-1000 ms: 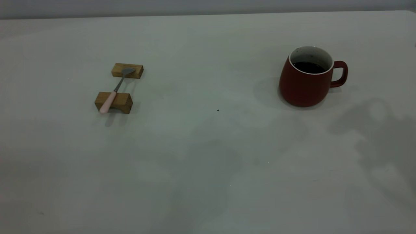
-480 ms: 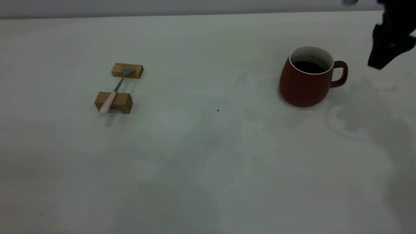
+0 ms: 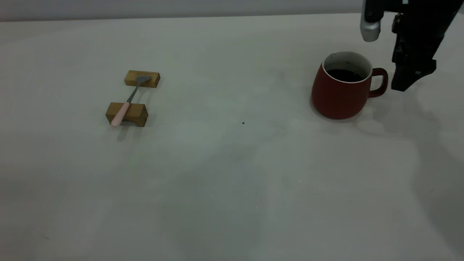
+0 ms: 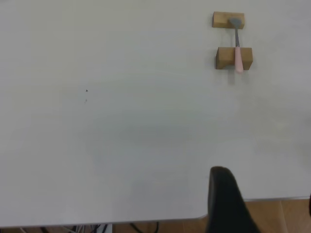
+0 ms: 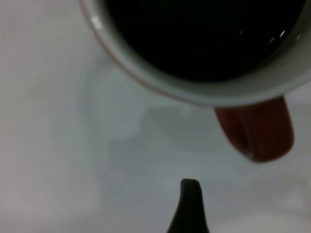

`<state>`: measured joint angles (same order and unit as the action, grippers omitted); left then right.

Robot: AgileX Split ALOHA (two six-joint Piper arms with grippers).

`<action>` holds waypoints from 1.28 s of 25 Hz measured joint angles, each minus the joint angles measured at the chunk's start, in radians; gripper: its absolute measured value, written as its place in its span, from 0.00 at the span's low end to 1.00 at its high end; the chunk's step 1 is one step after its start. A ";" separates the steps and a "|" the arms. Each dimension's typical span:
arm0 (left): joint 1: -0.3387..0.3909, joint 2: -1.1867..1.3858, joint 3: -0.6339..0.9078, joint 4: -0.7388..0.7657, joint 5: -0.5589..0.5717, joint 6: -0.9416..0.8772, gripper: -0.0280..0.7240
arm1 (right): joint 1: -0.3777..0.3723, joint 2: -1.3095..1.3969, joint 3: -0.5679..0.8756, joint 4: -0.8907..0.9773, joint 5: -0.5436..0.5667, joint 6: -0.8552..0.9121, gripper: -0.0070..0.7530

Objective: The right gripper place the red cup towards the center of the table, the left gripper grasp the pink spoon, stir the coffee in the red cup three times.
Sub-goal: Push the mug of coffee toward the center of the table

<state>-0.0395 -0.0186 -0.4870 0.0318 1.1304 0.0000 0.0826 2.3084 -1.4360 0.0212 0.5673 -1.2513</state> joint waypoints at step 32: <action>0.000 0.000 0.000 0.000 0.000 0.000 0.67 | 0.249 0.063 -0.030 0.277 -0.078 -0.085 0.87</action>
<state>-0.0395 -0.0186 -0.4870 0.0318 1.1304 0.0000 0.3317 2.3717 -1.4663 0.2978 0.4892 -1.3364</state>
